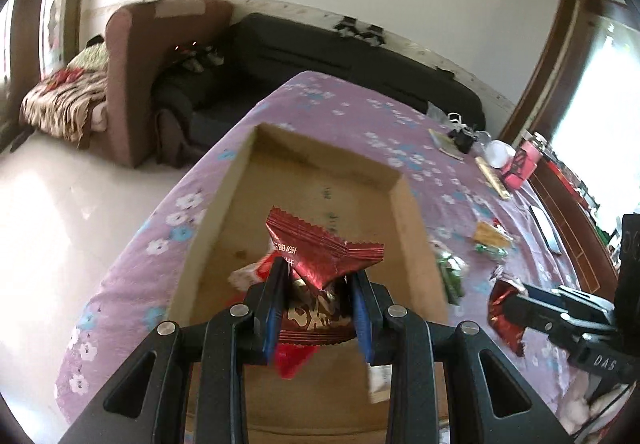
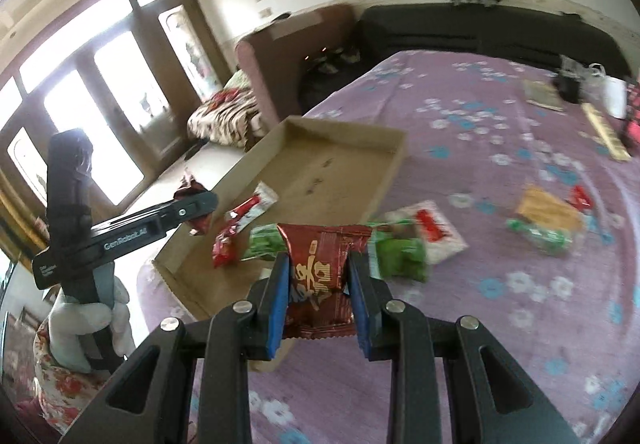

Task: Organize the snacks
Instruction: 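Carry both snacks over the box and open both tools to drop them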

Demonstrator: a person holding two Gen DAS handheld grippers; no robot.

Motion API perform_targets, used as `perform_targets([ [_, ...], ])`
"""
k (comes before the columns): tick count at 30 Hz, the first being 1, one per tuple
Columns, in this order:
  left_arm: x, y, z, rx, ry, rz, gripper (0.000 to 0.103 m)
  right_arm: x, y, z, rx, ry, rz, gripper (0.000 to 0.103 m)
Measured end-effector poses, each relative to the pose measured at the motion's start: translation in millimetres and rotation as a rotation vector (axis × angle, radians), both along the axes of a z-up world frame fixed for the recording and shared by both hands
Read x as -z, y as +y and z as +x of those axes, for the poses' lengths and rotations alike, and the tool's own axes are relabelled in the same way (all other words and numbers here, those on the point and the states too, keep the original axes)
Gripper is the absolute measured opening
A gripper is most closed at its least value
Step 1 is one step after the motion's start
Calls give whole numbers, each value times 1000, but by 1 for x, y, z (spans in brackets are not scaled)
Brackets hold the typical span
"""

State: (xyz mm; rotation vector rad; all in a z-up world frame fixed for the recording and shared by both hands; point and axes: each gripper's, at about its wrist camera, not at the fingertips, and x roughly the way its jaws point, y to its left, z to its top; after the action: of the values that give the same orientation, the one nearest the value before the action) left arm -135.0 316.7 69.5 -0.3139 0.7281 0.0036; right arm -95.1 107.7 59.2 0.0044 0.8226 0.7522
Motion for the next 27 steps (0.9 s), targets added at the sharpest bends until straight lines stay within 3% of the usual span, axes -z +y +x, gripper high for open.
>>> perform_targets([
  [13,24,1,10,0,67,16,32,35,54,23,-49,72,-45,28],
  [16,20,-2,7,5,60,24,43,37,55,25,-42,67,-45,29],
  [20,9,-7,-1,0,29,49,54,33,48,24,-36,60,-16,30],
  [27,-17,-24,-20,-43,-73,80,61,13,-13,17,64,8,30,33],
])
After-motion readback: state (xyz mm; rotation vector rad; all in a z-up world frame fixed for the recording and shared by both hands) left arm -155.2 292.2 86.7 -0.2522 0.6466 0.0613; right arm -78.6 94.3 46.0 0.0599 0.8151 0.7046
